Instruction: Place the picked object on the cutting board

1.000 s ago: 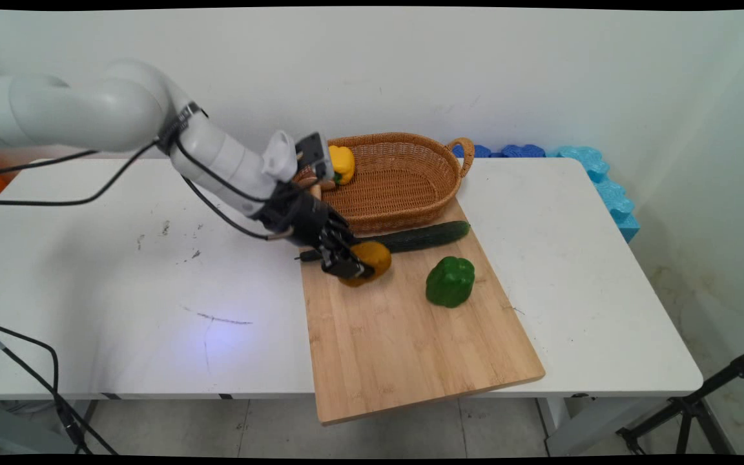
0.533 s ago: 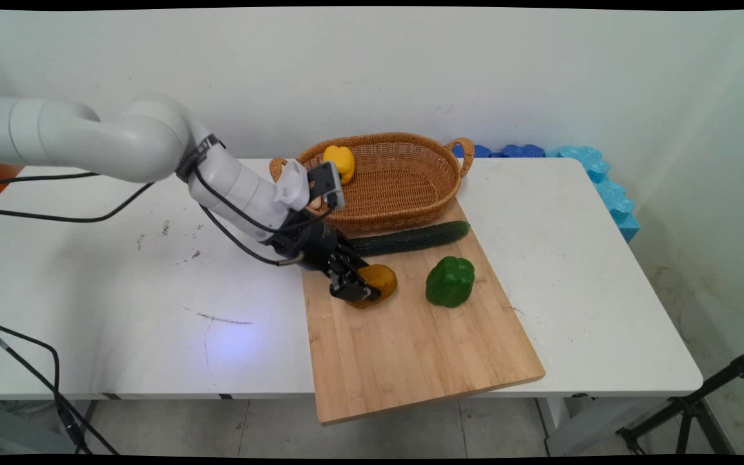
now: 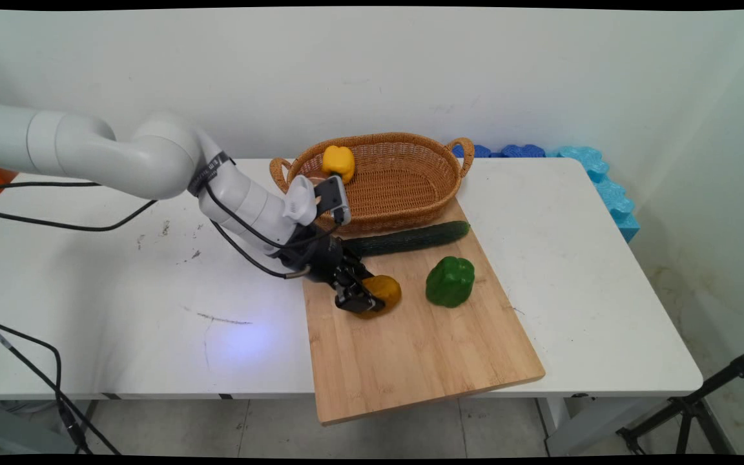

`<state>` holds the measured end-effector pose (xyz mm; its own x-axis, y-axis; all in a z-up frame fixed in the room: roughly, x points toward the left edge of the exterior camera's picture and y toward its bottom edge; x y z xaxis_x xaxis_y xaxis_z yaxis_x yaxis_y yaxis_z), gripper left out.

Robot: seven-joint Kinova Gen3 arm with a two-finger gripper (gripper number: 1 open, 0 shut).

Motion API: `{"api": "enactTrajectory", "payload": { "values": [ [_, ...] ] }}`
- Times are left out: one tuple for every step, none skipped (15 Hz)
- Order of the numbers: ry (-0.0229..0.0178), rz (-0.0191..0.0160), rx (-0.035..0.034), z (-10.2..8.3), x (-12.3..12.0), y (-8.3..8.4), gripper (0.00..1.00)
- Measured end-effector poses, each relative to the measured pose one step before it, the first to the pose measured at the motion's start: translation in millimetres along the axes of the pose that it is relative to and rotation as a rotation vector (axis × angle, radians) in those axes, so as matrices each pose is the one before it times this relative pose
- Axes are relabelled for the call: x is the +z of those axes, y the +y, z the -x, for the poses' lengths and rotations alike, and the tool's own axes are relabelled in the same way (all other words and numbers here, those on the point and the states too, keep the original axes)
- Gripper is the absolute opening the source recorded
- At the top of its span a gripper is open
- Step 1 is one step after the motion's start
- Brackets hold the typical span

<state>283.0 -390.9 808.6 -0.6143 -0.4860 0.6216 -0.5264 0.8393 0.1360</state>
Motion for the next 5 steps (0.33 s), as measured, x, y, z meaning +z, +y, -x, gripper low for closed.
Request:
{"api": "enactTrajectory", "payload": {
  "values": [
    [0.00103, 0.00011, -0.00011, 0.34, 2.23, -0.09, 0.00],
    [0.00089, -0.00057, -0.00034, 0.18, 1.68, -0.20, 1.00],
    [0.00058, -0.00084, -0.00029, 0.08, 0.95, -0.20, 1.00],
    [0.00153, -0.00034, 0.00021, -0.16, 1.44, -0.18, 1.00],
    [0.00313, -0.00071, 0.00074, -0.66, 1.34, -0.38, 1.00]
  ]
}}
